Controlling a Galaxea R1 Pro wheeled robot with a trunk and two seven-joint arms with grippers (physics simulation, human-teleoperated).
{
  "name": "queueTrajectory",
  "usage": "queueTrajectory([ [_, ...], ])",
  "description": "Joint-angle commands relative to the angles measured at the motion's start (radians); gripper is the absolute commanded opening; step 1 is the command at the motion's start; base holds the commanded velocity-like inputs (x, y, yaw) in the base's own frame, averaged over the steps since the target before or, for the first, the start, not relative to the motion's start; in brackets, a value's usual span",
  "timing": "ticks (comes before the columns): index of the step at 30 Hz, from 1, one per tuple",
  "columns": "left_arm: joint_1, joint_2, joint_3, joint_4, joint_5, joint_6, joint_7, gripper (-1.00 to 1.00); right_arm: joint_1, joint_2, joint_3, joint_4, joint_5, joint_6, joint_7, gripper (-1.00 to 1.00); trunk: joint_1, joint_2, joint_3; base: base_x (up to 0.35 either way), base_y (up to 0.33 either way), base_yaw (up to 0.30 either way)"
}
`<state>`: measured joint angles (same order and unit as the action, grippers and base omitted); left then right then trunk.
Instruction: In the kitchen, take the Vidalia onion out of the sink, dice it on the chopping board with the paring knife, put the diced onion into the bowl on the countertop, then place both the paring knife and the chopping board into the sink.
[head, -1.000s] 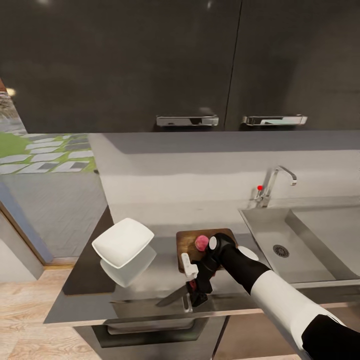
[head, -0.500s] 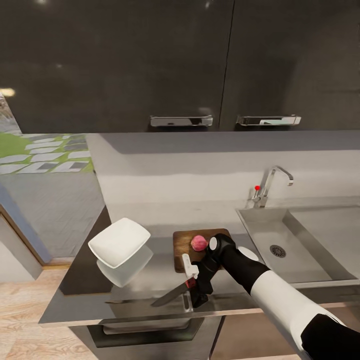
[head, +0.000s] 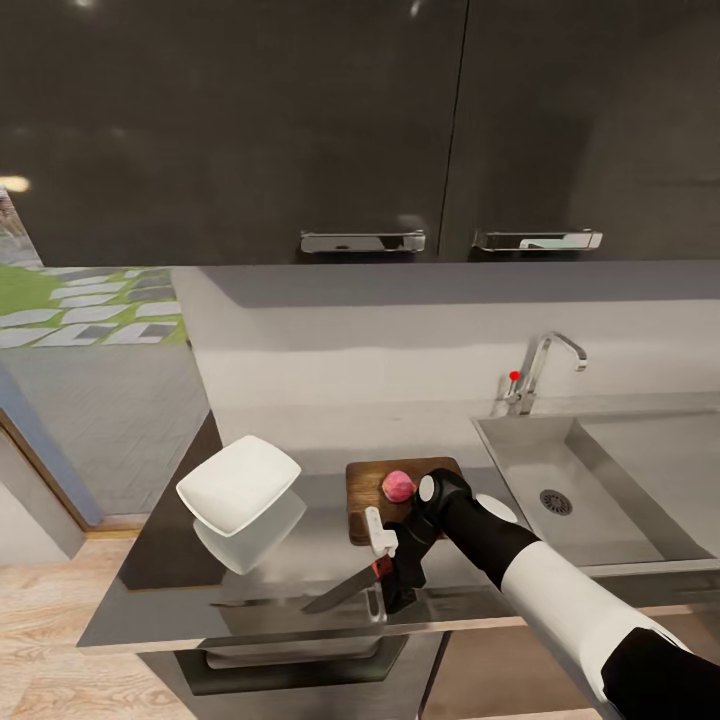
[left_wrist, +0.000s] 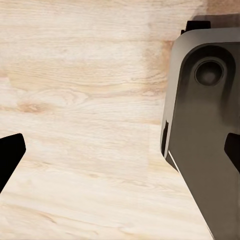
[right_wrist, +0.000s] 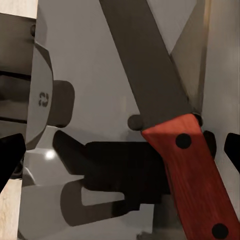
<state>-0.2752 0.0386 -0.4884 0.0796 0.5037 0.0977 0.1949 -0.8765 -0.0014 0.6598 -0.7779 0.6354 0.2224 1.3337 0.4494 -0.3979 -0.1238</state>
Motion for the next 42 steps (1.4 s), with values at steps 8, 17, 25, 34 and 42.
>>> queueTrajectory([
  [8,-0.001,-0.001,-0.009,0.000,0.007,0.004,0.001,1.00,-0.001,0.000,0.001,-0.001,0.001,0.005,0.002,1.00,0.001,-0.002,-0.002,0.000,-0.020,0.000],
  [17,-0.001,-0.002,-0.009,0.000,0.007,0.004,0.001,1.00,-0.001,0.000,0.001,0.000,0.001,0.005,0.001,1.00,0.001,-0.002,-0.002,0.000,-0.005,0.000],
  [25,-0.001,-0.002,-0.009,0.000,0.007,0.004,0.001,1.00,-0.001,0.000,0.001,0.009,0.002,0.005,0.001,1.00,0.001,-0.002,-0.002,0.000,0.000,0.000],
  [34,-0.001,-0.003,-0.009,0.000,0.007,0.004,0.002,1.00,-0.001,0.000,0.002,0.012,0.003,0.004,0.001,1.00,0.001,-0.002,-0.006,0.000,0.000,0.000],
  [42,-0.001,-0.003,-0.009,0.000,0.007,0.004,0.002,1.00,-0.001,0.000,0.001,0.012,0.003,0.003,0.001,1.00,0.001,-0.002,-0.011,0.000,0.000,0.000],
])
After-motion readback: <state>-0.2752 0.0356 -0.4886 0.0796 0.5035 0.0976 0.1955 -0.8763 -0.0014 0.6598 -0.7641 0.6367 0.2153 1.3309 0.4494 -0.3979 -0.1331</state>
